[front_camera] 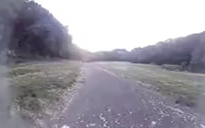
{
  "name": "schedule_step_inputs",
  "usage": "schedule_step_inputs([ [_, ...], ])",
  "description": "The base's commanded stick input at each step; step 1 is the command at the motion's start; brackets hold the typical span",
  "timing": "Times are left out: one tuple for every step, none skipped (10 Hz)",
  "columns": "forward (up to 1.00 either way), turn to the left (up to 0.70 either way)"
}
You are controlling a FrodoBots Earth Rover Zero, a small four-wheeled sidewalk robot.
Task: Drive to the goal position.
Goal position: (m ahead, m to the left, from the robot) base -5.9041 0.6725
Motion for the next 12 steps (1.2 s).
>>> schedule_step_inputs([
  [0.7, 0.0],
  [0.7, 0.03],
  [0.7, 0.09],
  [0.7, 0.05],
  [0.7, 0.03],
  [0.7, 0.0],
  [0.7, 0.06],
  [0.7, 0.13],
  [0.7, 0.05],
  [0.7, 0.12],
  [0.7, 0.11],
  [0.7, 0.05],
])
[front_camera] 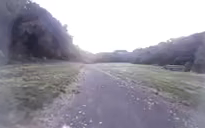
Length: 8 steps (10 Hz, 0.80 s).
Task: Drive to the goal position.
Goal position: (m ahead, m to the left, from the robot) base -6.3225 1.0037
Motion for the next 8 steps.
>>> schedule_step_inputs([
  [0.67, 0.0],
  [0.37, 0.0],
  [0.08, 0.0],
  [0.0, -0.38],
  [0.0, -0.52],
  [0.0, -0.61],
  [0.0, -0.61],
  [0.0, -0.61],
])
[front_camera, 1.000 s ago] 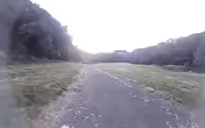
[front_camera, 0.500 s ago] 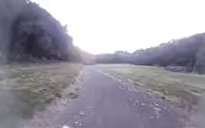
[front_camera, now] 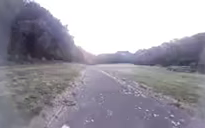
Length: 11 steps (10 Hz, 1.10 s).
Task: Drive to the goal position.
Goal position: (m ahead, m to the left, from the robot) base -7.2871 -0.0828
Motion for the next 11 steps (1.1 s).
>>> schedule_step_inputs([
  [0.0, -0.61],
  [0.0, -0.61],
  [0.0, -0.61],
  [0.0, -0.61],
  [0.0, -0.61],
  [0.0, -0.61],
  [0.0, -0.61],
  [0.0, -0.61],
  [0.0, -0.61],
  [0.0, -0.61],
  [0.0, -0.61],
])
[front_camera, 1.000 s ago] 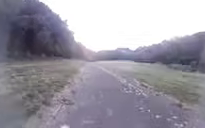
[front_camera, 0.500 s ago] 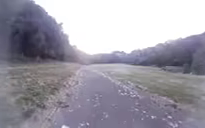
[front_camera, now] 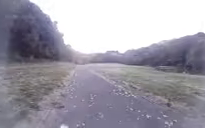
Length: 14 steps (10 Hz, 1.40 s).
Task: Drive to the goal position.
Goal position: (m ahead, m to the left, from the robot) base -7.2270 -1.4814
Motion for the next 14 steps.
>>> schedule_step_inputs([
  [0.0, -0.61],
  [0.0, -0.61],
  [0.0, -0.61],
  [0.0, -0.61],
  [0.0, -0.61],
  [0.0, -0.61],
  [0.0, -0.61],
  [0.0, -0.61],
  [0.0, -0.61],
  [0.0, -0.61],
  [0.0, -0.61],
  [0.0, -0.61],
  [0.0, -0.61],
  [0.0, -0.61],
])
